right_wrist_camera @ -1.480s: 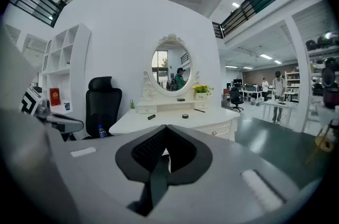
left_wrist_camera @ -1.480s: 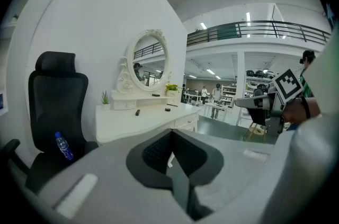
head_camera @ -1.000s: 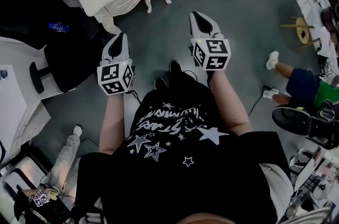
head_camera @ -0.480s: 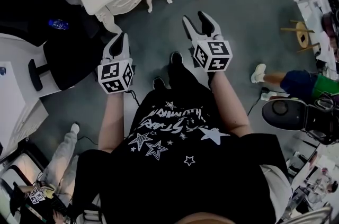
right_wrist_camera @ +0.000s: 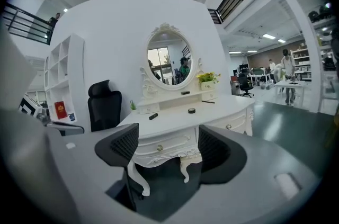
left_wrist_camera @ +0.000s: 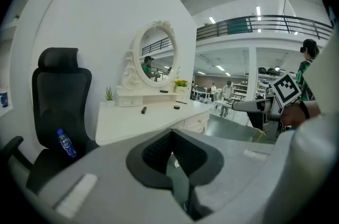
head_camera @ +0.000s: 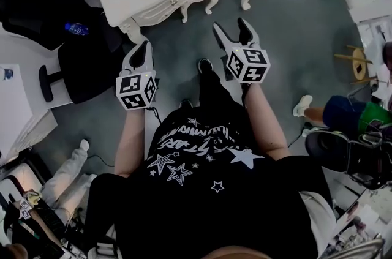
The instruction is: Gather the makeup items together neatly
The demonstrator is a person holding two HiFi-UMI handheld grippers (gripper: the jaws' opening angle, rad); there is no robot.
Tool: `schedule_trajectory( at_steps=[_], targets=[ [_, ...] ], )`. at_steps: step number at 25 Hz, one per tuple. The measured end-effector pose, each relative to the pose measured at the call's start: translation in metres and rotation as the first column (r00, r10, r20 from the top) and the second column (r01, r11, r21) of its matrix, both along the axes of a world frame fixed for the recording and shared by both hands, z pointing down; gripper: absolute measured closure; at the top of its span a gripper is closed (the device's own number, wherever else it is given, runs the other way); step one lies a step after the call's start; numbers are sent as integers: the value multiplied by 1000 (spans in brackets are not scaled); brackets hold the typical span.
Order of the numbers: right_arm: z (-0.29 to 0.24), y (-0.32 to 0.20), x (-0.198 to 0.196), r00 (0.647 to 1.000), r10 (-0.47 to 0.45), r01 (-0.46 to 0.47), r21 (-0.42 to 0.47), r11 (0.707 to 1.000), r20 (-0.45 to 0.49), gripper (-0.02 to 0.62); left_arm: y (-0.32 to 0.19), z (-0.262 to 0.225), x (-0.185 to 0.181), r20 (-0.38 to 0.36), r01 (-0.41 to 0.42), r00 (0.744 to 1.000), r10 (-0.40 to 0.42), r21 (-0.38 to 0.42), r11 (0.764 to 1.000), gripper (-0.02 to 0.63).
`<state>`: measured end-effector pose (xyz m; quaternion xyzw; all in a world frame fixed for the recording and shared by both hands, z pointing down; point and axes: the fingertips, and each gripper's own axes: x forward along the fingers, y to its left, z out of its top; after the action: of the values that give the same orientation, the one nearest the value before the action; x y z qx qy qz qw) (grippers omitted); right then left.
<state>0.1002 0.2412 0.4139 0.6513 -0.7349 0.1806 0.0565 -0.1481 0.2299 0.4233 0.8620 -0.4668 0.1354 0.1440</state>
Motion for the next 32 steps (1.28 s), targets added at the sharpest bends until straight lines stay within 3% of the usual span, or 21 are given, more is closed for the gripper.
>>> schedule_trajectory(
  at_steps=[7,15,23,32],
  targets=[
    [2,-111,18,993,-111,112,-11,994,33,230,-75,-11,20,16,112,994,-112,0,994,606],
    [6,-209,22,962,-263,265,-12,964,66,233,-129,-18,35,50,267,962,-268,18,964,606],
    [25,-270,-19,912,-404,408,-61,911,66,235,-152,-16,16,43,423,905,-423,5,906,606],
    [45,-291,-89,892,-451,452,-125,883,37,245,-167,-6,-22,56,445,895,-443,-22,895,606]
  ],
)
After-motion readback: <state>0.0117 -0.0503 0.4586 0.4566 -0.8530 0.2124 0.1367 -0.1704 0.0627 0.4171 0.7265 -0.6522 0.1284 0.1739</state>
